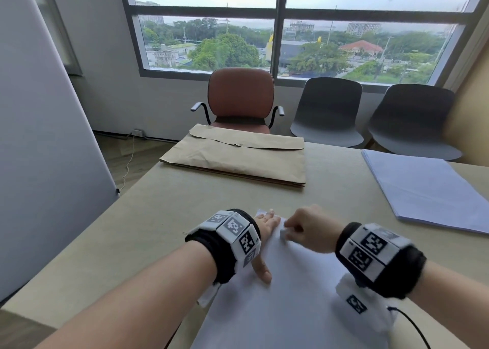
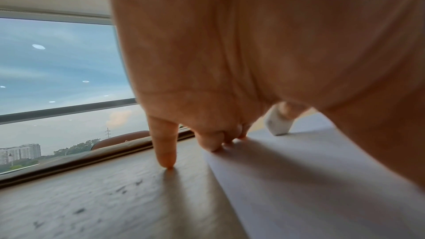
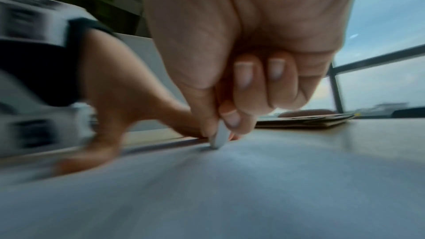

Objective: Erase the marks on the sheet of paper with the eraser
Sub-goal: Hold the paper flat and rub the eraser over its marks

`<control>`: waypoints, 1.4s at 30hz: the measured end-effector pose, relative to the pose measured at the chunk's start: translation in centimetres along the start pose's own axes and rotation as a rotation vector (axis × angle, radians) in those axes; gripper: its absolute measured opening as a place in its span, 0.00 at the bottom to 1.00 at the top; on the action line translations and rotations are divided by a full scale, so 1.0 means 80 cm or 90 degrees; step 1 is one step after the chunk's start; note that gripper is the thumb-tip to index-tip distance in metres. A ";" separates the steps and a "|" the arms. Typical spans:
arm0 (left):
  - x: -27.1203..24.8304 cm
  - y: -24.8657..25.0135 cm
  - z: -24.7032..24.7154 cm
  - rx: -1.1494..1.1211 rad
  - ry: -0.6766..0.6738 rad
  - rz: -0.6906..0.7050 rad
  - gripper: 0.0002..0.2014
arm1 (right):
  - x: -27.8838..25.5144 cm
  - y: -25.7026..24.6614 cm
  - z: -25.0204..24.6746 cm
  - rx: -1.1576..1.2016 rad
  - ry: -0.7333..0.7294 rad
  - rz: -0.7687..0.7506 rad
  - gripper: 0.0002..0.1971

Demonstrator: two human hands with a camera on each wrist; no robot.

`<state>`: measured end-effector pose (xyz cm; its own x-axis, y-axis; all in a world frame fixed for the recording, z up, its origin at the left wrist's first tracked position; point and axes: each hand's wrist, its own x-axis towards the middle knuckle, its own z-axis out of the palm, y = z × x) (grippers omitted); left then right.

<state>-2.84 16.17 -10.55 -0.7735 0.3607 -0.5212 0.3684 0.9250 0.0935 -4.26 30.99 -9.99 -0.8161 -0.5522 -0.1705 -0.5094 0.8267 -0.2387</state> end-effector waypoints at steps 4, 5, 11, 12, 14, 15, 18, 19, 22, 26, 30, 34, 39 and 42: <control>0.004 -0.002 0.002 0.016 -0.015 -0.006 0.61 | -0.023 -0.013 0.005 0.048 -0.080 -0.061 0.14; 0.004 -0.002 0.002 0.011 -0.014 -0.005 0.61 | -0.018 -0.009 0.001 0.043 -0.069 -0.049 0.13; 0.003 -0.001 0.001 -0.001 0.000 -0.001 0.61 | 0.005 -0.002 0.004 0.022 0.006 0.000 0.19; 0.004 -0.002 0.002 0.005 -0.005 -0.003 0.61 | -0.004 -0.009 0.010 0.016 -0.014 -0.026 0.21; 0.008 -0.002 0.004 0.014 -0.014 -0.006 0.62 | -0.019 -0.017 0.014 0.041 -0.054 -0.060 0.21; 0.009 -0.002 0.004 0.016 -0.015 -0.007 0.62 | -0.018 -0.014 0.012 0.047 -0.056 -0.055 0.21; 0.005 -0.002 0.002 -0.001 -0.002 0.003 0.61 | 0.003 0.003 -0.004 0.033 0.000 0.013 0.19; 0.003 -0.002 0.002 -0.006 0.003 0.007 0.61 | 0.008 0.005 -0.006 0.028 0.025 0.026 0.18; 0.005 -0.003 0.004 -0.005 0.008 0.009 0.61 | -0.002 -0.013 0.003 -0.017 0.017 -0.009 0.20; 0.013 -0.004 0.008 0.012 -0.005 0.000 0.63 | -0.023 -0.027 0.012 0.006 -0.041 -0.074 0.15; 0.006 -0.004 0.003 -0.017 0.010 0.007 0.61 | 0.005 -0.001 -0.004 -0.017 0.028 0.021 0.20; 0.008 -0.004 0.006 -0.003 0.005 0.004 0.61 | -0.005 -0.014 0.011 -0.015 0.006 -0.024 0.22; 0.011 -0.006 0.007 -0.001 0.002 0.001 0.62 | -0.009 -0.005 0.005 0.032 -0.003 -0.028 0.14; 0.005 -0.004 0.004 -0.017 0.011 0.008 0.61 | 0.010 0.011 -0.004 -0.022 0.073 0.030 0.15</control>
<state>-3.13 15.96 -11.07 -0.7780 0.3747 -0.5044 0.3652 0.9229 0.1223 -5.44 31.32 -10.05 -0.8639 -0.4988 -0.0694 -0.4778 0.8554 -0.2002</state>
